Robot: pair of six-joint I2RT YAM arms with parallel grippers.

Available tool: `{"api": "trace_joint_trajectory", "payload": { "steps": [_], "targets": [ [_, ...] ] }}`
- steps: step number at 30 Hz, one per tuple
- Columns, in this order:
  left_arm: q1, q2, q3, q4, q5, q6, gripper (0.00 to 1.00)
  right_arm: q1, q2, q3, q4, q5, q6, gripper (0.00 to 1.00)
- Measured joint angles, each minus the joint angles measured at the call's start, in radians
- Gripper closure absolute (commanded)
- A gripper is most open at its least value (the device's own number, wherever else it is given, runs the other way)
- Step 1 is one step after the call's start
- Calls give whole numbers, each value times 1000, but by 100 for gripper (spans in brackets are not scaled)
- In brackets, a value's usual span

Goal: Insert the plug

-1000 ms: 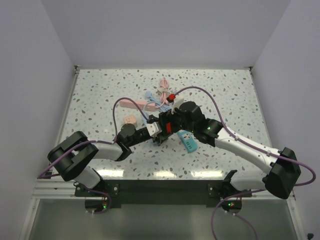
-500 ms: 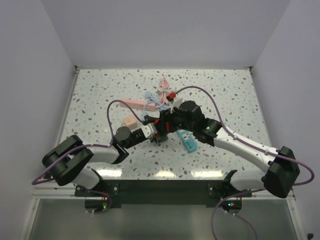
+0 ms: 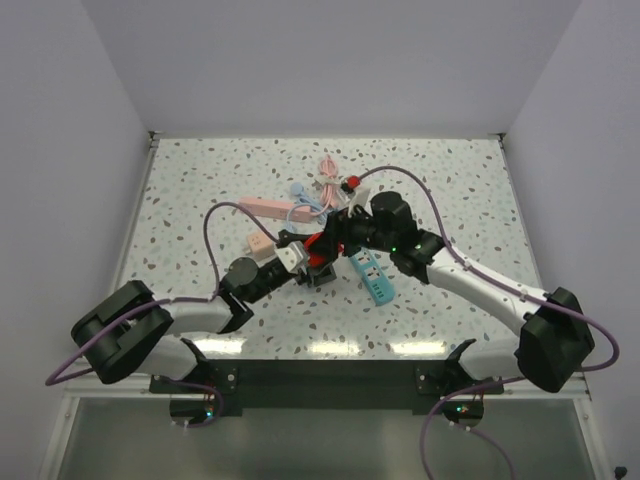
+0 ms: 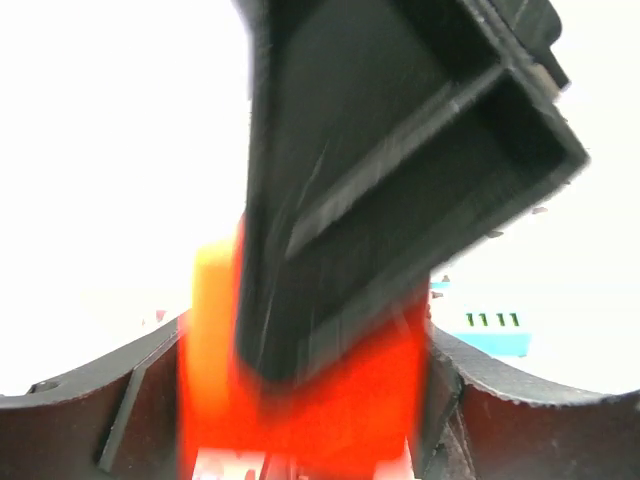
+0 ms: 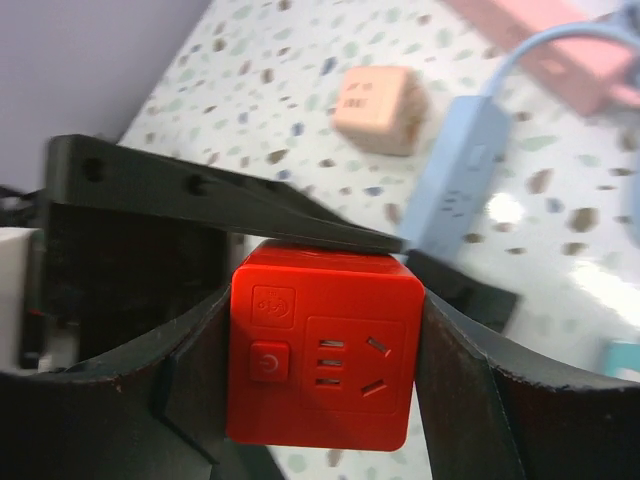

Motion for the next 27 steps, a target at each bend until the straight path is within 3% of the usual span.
{"api": "trace_joint_trajectory", "payload": {
  "steps": [5,10,11,13,14,21,27],
  "targets": [
    [5,-72,-19,-103,-145,-90,22,-151,0,1,-5,40,-49,100],
    [8,-102,42,-388,-360,-255,20,-256,0,-1,-3,85,-72,100],
    [9,-105,62,-451,-391,-293,11,-261,0,-2,-3,87,-76,100],
    [8,-118,100,-568,-435,-371,6,-269,-1,-5,-2,86,-82,100],
    [8,-127,119,-624,-449,-409,0,-272,-1,-7,-2,85,-85,100],
    [8,-137,229,-839,-473,-581,0,-300,-13,-56,25,57,-94,100],
    [-23,-39,291,-936,-455,-659,0,-330,-43,-104,27,38,-106,100]
  ]
}}
